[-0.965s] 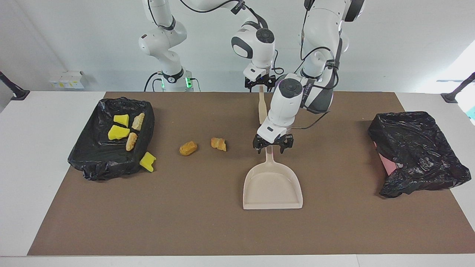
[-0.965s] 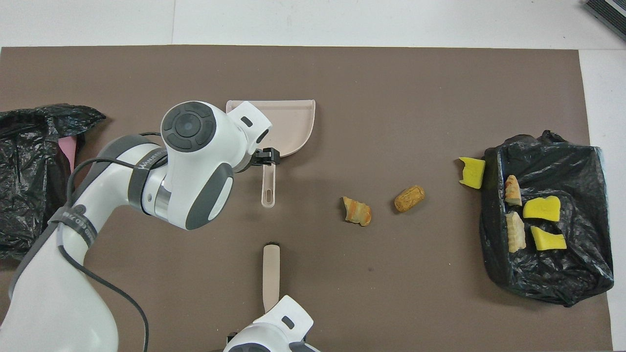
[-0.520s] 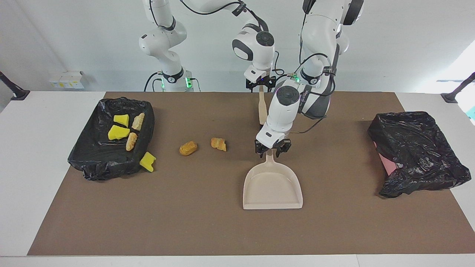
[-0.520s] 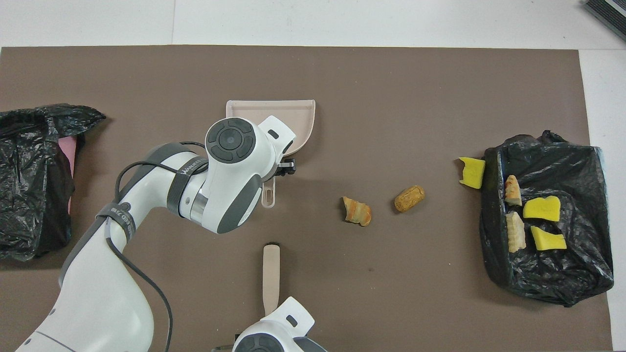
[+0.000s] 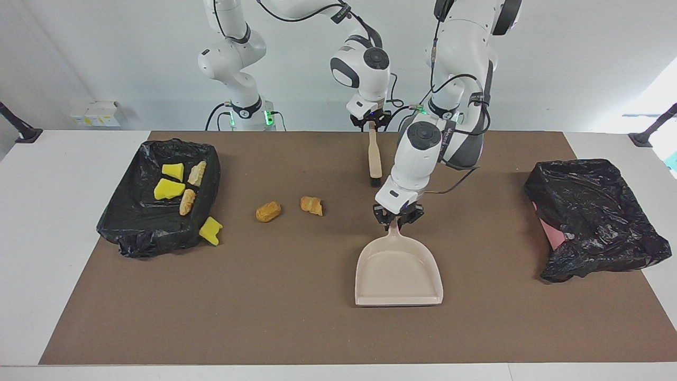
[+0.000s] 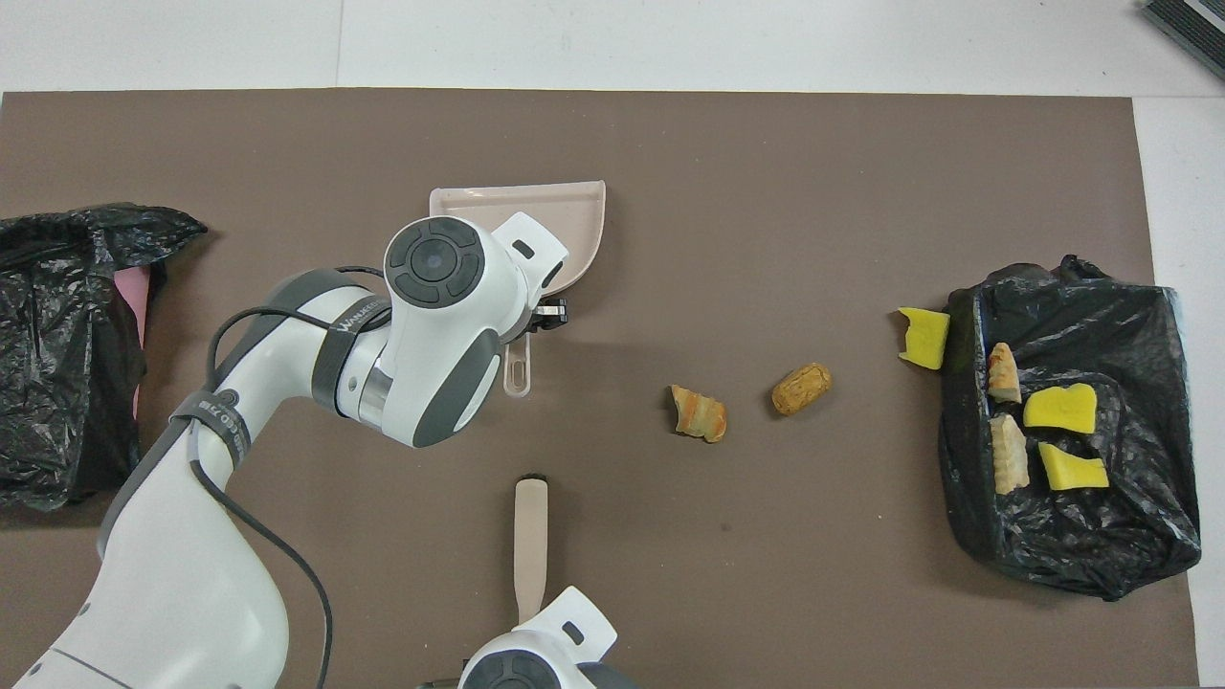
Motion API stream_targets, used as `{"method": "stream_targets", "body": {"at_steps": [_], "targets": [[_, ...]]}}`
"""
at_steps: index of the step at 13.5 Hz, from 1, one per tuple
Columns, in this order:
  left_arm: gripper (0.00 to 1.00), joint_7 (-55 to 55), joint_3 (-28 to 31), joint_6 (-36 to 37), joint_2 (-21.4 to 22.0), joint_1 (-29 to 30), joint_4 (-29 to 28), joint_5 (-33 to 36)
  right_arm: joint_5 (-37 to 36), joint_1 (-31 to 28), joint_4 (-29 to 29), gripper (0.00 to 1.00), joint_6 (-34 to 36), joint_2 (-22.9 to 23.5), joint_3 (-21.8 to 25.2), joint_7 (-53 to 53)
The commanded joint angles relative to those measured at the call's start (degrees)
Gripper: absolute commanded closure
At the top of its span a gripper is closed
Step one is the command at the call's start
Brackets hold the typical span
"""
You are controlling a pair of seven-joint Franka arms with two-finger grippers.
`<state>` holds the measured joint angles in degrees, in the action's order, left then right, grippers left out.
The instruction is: Sweep and dump trash in bin
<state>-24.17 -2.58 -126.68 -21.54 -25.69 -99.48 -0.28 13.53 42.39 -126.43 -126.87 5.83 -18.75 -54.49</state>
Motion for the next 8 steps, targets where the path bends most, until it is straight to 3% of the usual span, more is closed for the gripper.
{"method": "stream_targets", "body": {"at_steps": [1,4,7,8], "targets": [[1.0,6.4,-0.1,5.1,1.1,2.4,3.2,1.2,1.3,0.5,-0.8,1.0,-1.2,-0.8,0.0,-1.1],[1.0,14.2,-0.1,7.1,2.5,4.9,3.5,1.1,1.3,0.9,-0.3,1.0,-0.1,-2.4,0.2,-3.1],[1.0,27.5,-0.1,10.9,5.1,8.2,3.4,1.1,-0.6,-0.8,-1.3,1.0,6.0,-8.3,0.6,-7.0],[1.0,32.3,-0.1,12.0,5.8,9.6,3.4,1.1,-1.0,-3.8,-1.6,1.0,9.2,-10.1,0.6,-6.6]]}}
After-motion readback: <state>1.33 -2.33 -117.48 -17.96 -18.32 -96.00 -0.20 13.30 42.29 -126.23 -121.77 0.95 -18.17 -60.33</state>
